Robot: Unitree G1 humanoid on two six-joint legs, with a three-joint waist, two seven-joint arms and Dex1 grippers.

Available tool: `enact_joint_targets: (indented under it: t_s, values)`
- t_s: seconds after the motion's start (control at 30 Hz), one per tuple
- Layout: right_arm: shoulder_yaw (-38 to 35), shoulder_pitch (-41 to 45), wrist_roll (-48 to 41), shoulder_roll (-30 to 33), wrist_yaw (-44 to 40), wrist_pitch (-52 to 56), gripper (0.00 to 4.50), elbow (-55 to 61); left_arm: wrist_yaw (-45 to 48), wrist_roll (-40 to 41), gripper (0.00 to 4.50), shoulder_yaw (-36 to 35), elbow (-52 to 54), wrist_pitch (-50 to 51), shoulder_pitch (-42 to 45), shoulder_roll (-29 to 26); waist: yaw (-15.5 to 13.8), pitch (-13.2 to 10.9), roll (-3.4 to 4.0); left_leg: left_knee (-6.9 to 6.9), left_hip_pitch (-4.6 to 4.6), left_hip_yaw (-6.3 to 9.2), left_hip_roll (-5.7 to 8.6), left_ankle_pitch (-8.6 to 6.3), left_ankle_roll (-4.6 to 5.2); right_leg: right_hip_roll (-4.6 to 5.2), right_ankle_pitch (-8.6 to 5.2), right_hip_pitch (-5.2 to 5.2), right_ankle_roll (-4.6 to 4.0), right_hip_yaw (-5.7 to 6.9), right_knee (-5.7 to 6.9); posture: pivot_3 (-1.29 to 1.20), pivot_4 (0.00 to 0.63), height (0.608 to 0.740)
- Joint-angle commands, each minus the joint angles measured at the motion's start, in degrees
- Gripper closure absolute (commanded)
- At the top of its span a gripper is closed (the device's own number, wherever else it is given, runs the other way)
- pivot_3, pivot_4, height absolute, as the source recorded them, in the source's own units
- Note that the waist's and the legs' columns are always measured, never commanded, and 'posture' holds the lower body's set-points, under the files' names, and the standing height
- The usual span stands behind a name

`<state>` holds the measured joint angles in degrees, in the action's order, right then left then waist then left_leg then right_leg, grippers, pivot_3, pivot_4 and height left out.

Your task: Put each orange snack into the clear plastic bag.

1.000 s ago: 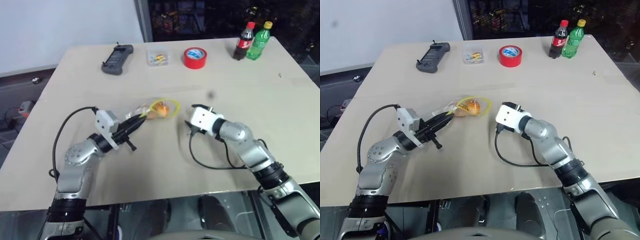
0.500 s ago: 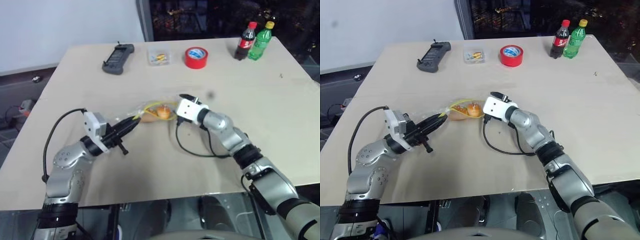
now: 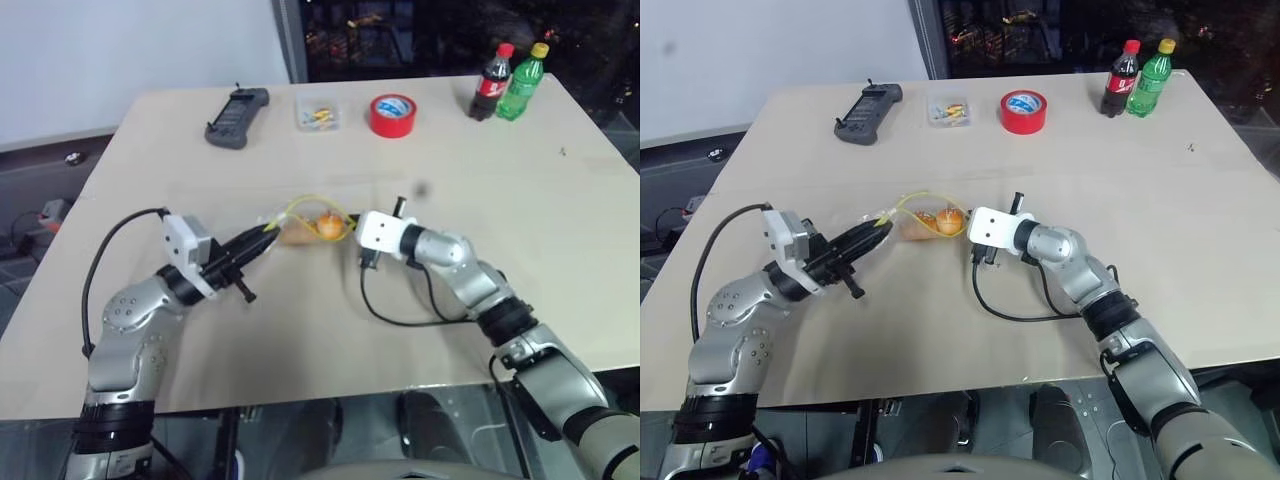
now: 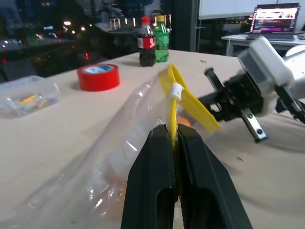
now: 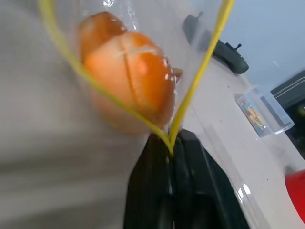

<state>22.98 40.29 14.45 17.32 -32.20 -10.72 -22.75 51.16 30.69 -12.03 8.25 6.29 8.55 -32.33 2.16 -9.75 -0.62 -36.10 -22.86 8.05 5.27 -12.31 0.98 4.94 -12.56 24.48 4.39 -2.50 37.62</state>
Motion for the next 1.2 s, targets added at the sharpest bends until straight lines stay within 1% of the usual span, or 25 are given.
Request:
enact_joint_targets:
  t_s: [0.03, 0.17, 0.2, 0.27, 0.37, 0.47, 0.53, 0.57, 0.63, 0.67, 0.73, 0.77, 0.87, 0.97, 1.07, 1.13, 1.2]
  values:
    - [-5.19, 2.51, 0.62, 4.74, 0.82, 1.83, 4.46, 2.56, -2.87, -4.24, 4.5, 2.98, -2.08, -0.73, 7.41, 0.81, -0.47, -0.02, -0.02, -0.01, -0.01, 0.03, 0.02, 0.0, 0.0, 0.01, 0.0, -0.02, 0.0, 0.03, 0.0, 0.0, 0.15, 0.74]
    - [-9.2, 5.64, 3.6, 12.28, 3.08, 5.06, 4.46, 2.32, -7.12, -9.94, 4.5, 6.37, -9.72, -2.0, 19.75, 3.6, -1.19, -0.09, -0.1, -0.15, -0.02, 0.06, 0.08, 0.0, 0.01, 0.01, 0.0, -0.1, 0.01, 0.09, -0.02, 0.0, 0.15, 0.74]
    - [-9.6, 6.17, 4.08, 13.29, 3.58, 5.59, 4.46, 2.2, -7.51, -10.88, 4.5, 6.68, -11.15, -2.75, 21.43, 3.95, -1.24, -0.1, -0.11, -0.16, -0.02, 0.05, 0.08, 0.01, 0.0, 0.01, 0.01, -0.1, 0.02, 0.09, -0.02, 0.0, 0.15, 0.74]
    - [-10.94, 6.76, 6.41, 18.03, 3.99, 6.87, 4.46, 3.68, -8.49, -13.94, 4.5, 8.05, -14.9, -5.13, 25.72, 4.48, -0.95, -0.11, -0.12, -0.15, -0.02, 0.0, 0.05, 0.05, -0.08, -0.01, 0.0, -0.08, 0.01, 0.06, -0.03, 0.0, 0.15, 0.74]
    - [-11.65, 4.22, 8.38, 22.89, 2.97, 9.52, 4.46, 8.9, -9.46, -19.61, 4.5, 10.7, -17.74, -10.6, 26.75, 4.0, -0.63, -0.11, -0.14, 0.0, -0.07, -0.1, 0.04, 0.12, -0.22, 0.02, 0.0, 0.01, 0.02, -0.03, -0.16, 0.0, 0.15, 0.74]
    - [-11.12, -1.77, 9.61, 24.18, 2.13, 12.12, 4.46, 15.25, -11.34, -23.45, 4.5, 12.36, -17.67, -14.54, 23.25, 4.3, -0.17, -0.05, -0.2, 0.19, -0.1, -0.14, 0.02, 0.12, -0.22, 0.04, 0.0, 0.03, 0.02, -0.08, -0.46, 0.0, 0.15, 0.74]
    - [-9.71, -6.87, 10.64, 23.7, 1.98, 13.8, 4.46, 18.54, -13.41, -26.52, 4.5, 13.69, -17.37, -18.6, 19.61, 5.04, -0.01, -0.06, -0.19, 0.36, -0.13, -0.17, 0.01, 0.1, -0.21, 0.06, 0.01, 0.07, 0.03, -0.13, -0.64, 0.0, 0.15, 0.74]
    - [-9.49, -9.71, 10.54, 22.25, 2.96, 14.81, 4.21, 19.92, -15.0, -28.04, 4.5, 14.31, -16.67, -19.96, 17.37, 5.64, -0.04, -0.05, -0.2, 0.36, -0.24, -0.19, 0.03, 0.11, -0.2, 0.08, 0.01, 0.21, 0.04, -0.15, -0.63, 0.0, 0.15, 0.74]
    - [-8.54, -14.47, 11.65, 21.44, 3.19, 15.69, 3.54, 23.0, -16.38, -29.02, 4.5, 15.15, -15.02, -21.94, 14.03, 6.65, -0.25, -0.03, -0.24, 0.36, -0.24, -0.19, 0.02, 0.09, -0.19, 0.08, 0.01, 0.21, 0.04, -0.17, -0.64, 0.0, 0.15, 0.74]
    - [-9.03, -16.03, 11.58, 20.99, 3.3, 16.63, 3.06, 24.67, -17.27, -29.44, 4.5, 15.21, -14.35, -22.27, 13.16, 6.92, -0.39, -0.07, -0.22, 0.35, -0.26, -0.18, 0.02, 0.09, -0.18, 0.08, 0.02, 0.22, 0.04, -0.16, -0.64, 0.0, 0.15, 0.74]
    - [-11.51, -19.86, 8.56, 21.42, -0.03, 19.52, 2.09, 30.75, -17.71, -29.98, 4.5, 15.38, -13.0, -22.77, 11.97, 6.67, -0.64, -0.15, -0.15, 0.16, -0.34, -0.2, 0.03, 0.09, -0.16, 0.08, 0.03, 0.29, 0.05, -0.16, -0.49, 0.0, 0.15, 0.74]
    - [-13.11, -22.04, 5.98, 22.32, -2.81, 20.84, 2.09, 35.06, -17.81, -30.09, 4.5, 15.32, -12.64, -22.97, 11.59, 6.48, -0.74, -0.15, -0.14, 0.05, -0.28, -0.09, 0.01, -0.04, 0.05, 0.05, 0.03, 0.12, 0.07, -0.05, -0.44, 0.0, 0.15, 0.74]
    - [-16.84, -25.68, -1.92, 23.63, -9.97, 25.85, 2.09, 47.49, -17.75, -30.86, 4.5, 15.37, -11.88, -23.95, 10.99, 5.49, -1.36, -0.17, -0.1, -0.02, 0.02, -0.04, 0.0, -0.05, 0.08, 0.04, 0.04, -0.26, 0.11, 0.04, -0.45, 0.0, 0.15, 0.74]
    - [-16.01, -23.68, -6.07, 22.56, -13.02, 31.22, 2.09, 54.9, -17.14, -30.31, 4.5, 15.36, -11.3, -24.15, 11.09, 4.84, -1.11, -0.18, -0.09, -0.19, 0.17, 0.12, -0.06, -0.06, 0.09, 0.0, 0.06, -0.61, 0.22, 0.22, -0.62, 0.0, 0.15, 0.74]
    - [-10.04, -16.12, -5.31, 16.46, -11.56, 34.63, 2.09, 53.7, -16.42, -30.34, 4.5, 15.8, -11.42, -25.42, 11.34, 4.33, -0.94, -0.17, -0.13, -0.25, 0.22, 0.13, -0.08, -0.06, 0.08, -0.02, 0.1, -0.68, 0.27, 0.24, -0.64, 0.0, 0.15, 0.74]
    - [-4.49, -11.18, -3.01, 12.25, -11.34, 33.66, 2.09, 49.98, -15.92, -30.47, 4.5, 16.12, -11.07, -25.92, 11.26, 3.93, -1.05, -0.17, -0.12, -0.25, 0.23, 0.16, -0.14, -0.05, 0.07, -0.07, 0.14, -0.67, 0.22, 0.28, -0.63, 0.0, 0.15, 0.74]
    - [-0.76, -7.39, -1.09, 8.72, -10.39, 33.06, 2.09, 45.75, -15.38, -30.11, 4.5, 16.2, -10.53, -25.33, 11.02, 3.67, -1.2, -0.17, -0.13, -0.25, 0.21, 0.23, -0.15, -0.05, 0.06, -0.07, 0.15, -0.67, 0.19, 0.37, -0.64, 0.0, 0.15, 0.74]
